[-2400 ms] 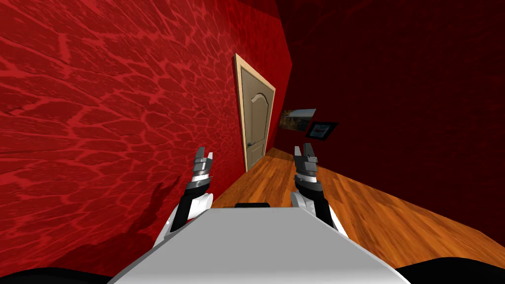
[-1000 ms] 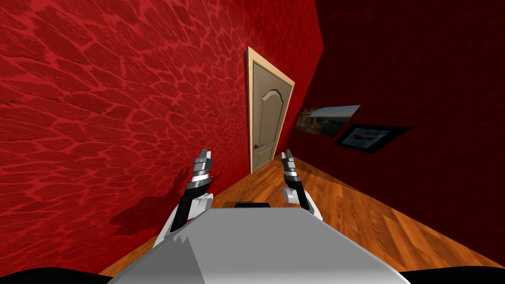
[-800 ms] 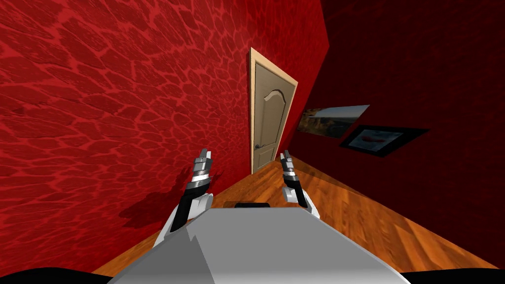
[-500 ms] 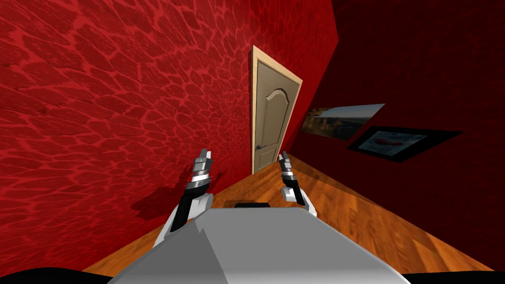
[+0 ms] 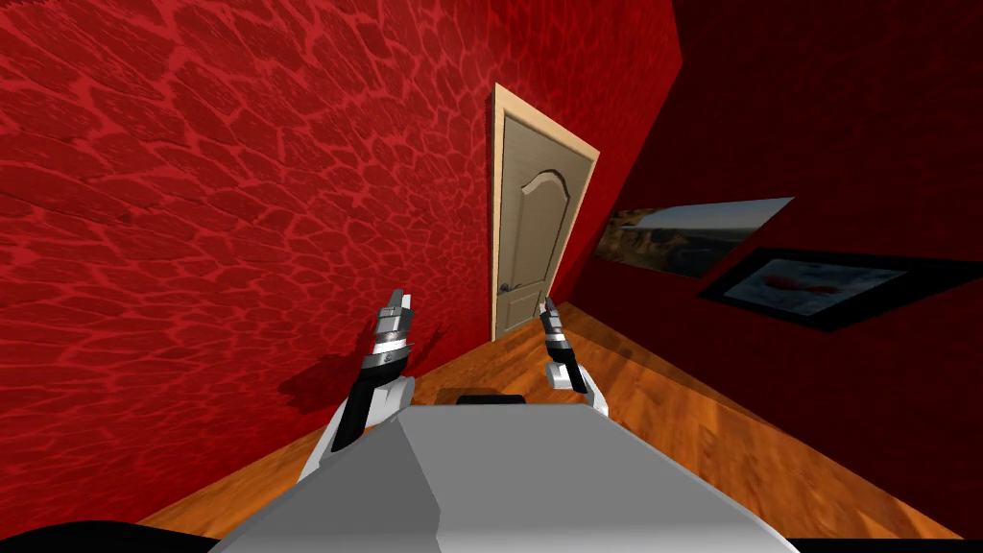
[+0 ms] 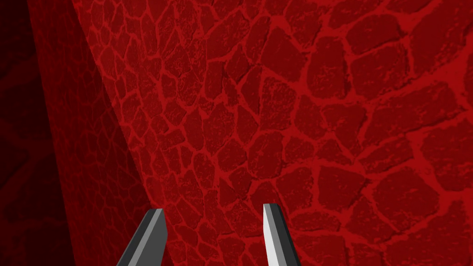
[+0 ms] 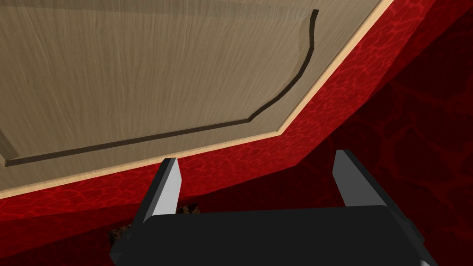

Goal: Pull the door open

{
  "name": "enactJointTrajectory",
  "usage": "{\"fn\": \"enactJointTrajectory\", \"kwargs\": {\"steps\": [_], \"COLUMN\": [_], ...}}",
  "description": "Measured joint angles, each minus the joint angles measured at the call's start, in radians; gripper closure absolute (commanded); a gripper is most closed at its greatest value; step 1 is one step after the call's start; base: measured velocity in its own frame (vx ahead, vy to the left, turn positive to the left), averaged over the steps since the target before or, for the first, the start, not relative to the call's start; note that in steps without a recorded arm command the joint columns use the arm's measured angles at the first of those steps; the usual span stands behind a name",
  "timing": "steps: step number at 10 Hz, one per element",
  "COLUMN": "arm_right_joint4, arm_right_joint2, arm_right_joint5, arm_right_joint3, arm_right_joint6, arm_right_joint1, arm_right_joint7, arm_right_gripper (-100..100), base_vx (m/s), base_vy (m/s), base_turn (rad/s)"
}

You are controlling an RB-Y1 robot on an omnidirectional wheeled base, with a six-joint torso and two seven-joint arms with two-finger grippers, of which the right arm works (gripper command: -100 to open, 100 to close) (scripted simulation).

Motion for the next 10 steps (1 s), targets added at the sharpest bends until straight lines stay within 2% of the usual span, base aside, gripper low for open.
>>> {"fn": "enactJointTrajectory", "kwargs": {"steps": [1, 6, 10], "arm_right_joint4": [0.023, 0.133, 0.244], "arm_right_joint2": [-0.010, -0.027, -0.042], "arm_right_joint5": [-0.005, -0.016, -0.026], "arm_right_joint3": [-0.002, 0.000, 0.002], "arm_right_joint6": [0.003, -0.001, -0.023], "arm_right_joint1": [-0.012, -0.064, -0.103], "arm_right_joint7": [-0.007, -0.021, -0.033], "arm_right_gripper": [-100, -100, -100], "base_vx": [0.030, 0.029, 0.024], "base_vy": [-0.048, -0.051, -0.058], "base_turn": [0.079, 0.110, 0.102]}}
